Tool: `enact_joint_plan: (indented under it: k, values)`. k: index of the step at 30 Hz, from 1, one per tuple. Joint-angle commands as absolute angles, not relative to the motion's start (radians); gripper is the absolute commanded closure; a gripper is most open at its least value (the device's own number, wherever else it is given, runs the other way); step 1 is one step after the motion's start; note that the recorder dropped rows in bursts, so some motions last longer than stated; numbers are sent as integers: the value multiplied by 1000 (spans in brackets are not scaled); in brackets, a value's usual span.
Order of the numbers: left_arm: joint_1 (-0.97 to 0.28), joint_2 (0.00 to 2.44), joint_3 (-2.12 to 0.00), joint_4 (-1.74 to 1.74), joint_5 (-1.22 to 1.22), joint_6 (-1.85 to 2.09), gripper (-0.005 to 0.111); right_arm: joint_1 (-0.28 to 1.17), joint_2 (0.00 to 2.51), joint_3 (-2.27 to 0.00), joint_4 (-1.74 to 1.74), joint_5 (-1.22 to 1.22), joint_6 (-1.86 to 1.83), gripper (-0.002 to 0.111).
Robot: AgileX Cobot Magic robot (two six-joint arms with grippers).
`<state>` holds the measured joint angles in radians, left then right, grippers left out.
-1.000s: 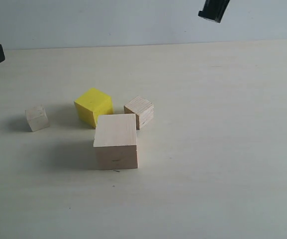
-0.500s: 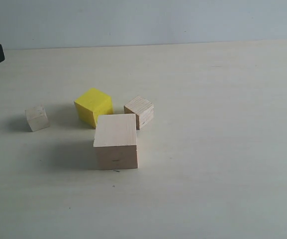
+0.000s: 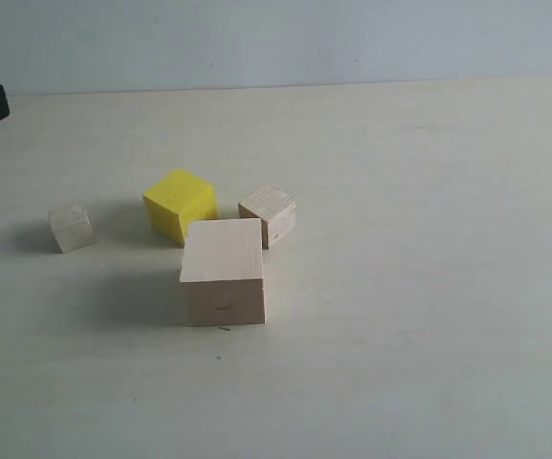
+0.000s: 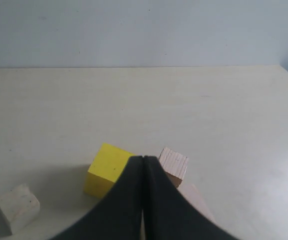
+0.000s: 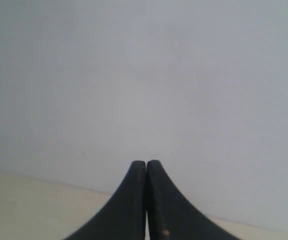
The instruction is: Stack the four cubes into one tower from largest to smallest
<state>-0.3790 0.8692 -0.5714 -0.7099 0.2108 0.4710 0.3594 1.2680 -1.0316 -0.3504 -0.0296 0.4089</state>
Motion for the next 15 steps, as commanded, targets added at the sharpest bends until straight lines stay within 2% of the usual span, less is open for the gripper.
enact_joint_plan:
  k: [1,4,9,15]
  values:
    - [-378,861,-567,-712,202,471,107,368,1334,-1070,-442,208,384,108]
    - [-378,861,-567,-712,202,471,107,402,1393,-1128,-334,337,242,108]
    - [-378,861,-567,-712,212,471,107,491,1511,-1263,151,475,-271,108]
    - [-378,861,-567,-712,239,471,107,534,1701,-1467,229,688,-359,108]
